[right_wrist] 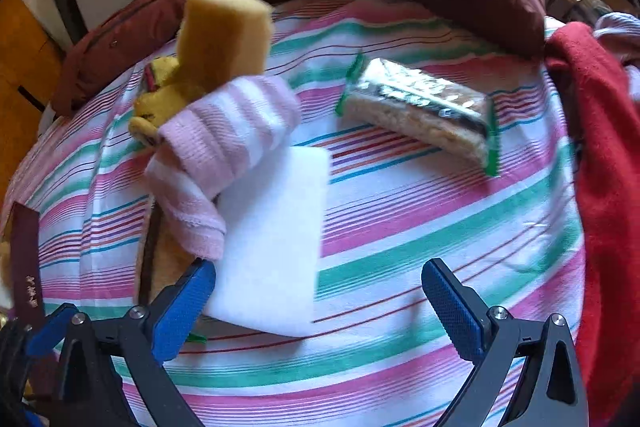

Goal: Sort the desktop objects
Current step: 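Grasp the cracker packet with the left gripper while the right gripper grasps the white eraser block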

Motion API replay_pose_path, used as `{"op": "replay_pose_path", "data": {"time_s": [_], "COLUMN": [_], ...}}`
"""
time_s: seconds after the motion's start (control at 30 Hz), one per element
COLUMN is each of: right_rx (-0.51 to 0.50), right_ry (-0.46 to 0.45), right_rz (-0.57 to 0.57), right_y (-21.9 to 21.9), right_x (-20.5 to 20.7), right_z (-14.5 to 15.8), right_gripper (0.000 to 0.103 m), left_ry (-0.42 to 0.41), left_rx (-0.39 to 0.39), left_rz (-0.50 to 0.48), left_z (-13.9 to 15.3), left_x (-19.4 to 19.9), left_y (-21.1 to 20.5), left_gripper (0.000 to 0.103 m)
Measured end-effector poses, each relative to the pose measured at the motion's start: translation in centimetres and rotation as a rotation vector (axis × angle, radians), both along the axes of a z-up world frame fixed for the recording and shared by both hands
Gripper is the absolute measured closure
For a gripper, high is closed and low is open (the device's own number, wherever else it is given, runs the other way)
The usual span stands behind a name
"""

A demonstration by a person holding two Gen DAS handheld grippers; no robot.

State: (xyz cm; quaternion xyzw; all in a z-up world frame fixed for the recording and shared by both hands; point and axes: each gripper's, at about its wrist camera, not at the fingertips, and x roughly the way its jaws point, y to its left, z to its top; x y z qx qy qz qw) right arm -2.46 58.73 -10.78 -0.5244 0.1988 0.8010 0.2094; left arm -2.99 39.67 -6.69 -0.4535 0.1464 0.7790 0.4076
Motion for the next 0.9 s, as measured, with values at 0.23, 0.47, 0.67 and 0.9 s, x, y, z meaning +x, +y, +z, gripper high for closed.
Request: {"op": "replay_pose_path", "data": {"time_s": [0.23, 0.47, 0.67, 0.9], "right_rx": [0.063, 0.03, 0.017, -0.003], "right_ry": [-0.037, -0.013, 0.008, 0.027], "right_rz": [-0.103, -0.151, -0.162, -0.158], "right_y": [2.0, 3.0, 3.3, 3.4], "right_x": [1.8, 2.6, 2.9, 3.2], "right_z": [0.6, 1.0, 1.4, 1.6], "right_gripper": [0.001, 0.001, 0.001, 0.001], "left_ry": [0.029, -0.001, -0.029, 0.063], "left_rx": [-0.023, -0.037, -0.046, -0.105], "left_rz": [-0.036, -0.033, -0.024, -0.021], "left_z": [-0.8, -2.0, -2.8, -3.4], "left_x": [-1.0, -2.9, -3.8, -4.0], "left_y": [2.4, 4.8, 6.7, 8.4], "left_gripper": [0.045, 0.045, 0.045, 0.045]}}
